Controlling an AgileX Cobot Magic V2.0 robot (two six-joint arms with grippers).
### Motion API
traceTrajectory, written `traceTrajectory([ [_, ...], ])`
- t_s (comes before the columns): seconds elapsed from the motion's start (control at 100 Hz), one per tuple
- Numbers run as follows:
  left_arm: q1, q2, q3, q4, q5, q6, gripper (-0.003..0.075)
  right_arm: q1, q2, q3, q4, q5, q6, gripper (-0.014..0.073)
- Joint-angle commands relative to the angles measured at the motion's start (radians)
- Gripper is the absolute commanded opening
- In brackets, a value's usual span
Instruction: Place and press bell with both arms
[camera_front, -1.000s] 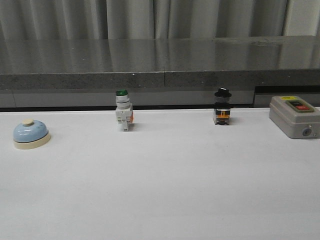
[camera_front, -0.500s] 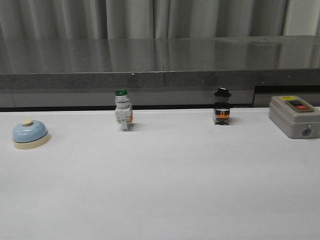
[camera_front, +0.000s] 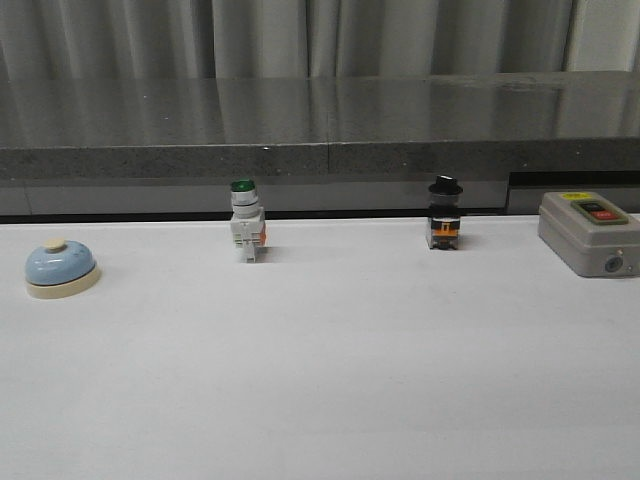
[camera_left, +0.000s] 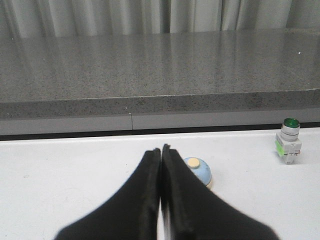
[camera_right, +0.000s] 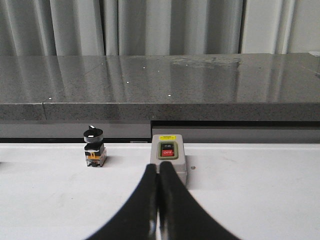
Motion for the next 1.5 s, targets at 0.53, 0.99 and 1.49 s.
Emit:
traceTrajectory([
  [0.53, 0.000, 0.665, -0.403, -0.011, -0.012, -0.014, 0.0574, -0.006, -0.012, 0.000, -0.002, -0.085, -0.004, -0.0059],
  [0.99, -0.085, 1.138, -0.808, -0.014, 0.275, -0.014, 0.0628, -0.006, -0.012, 0.000, -0.002, -0.085, -0.004, -0.0059],
  [1.49, -0.085, 1.542, -1.148, -0.049, 0.534, -0.015, 0.0606, -0.006, -0.012, 0.000, -0.002, -0.085, -0.004, -0.0059],
])
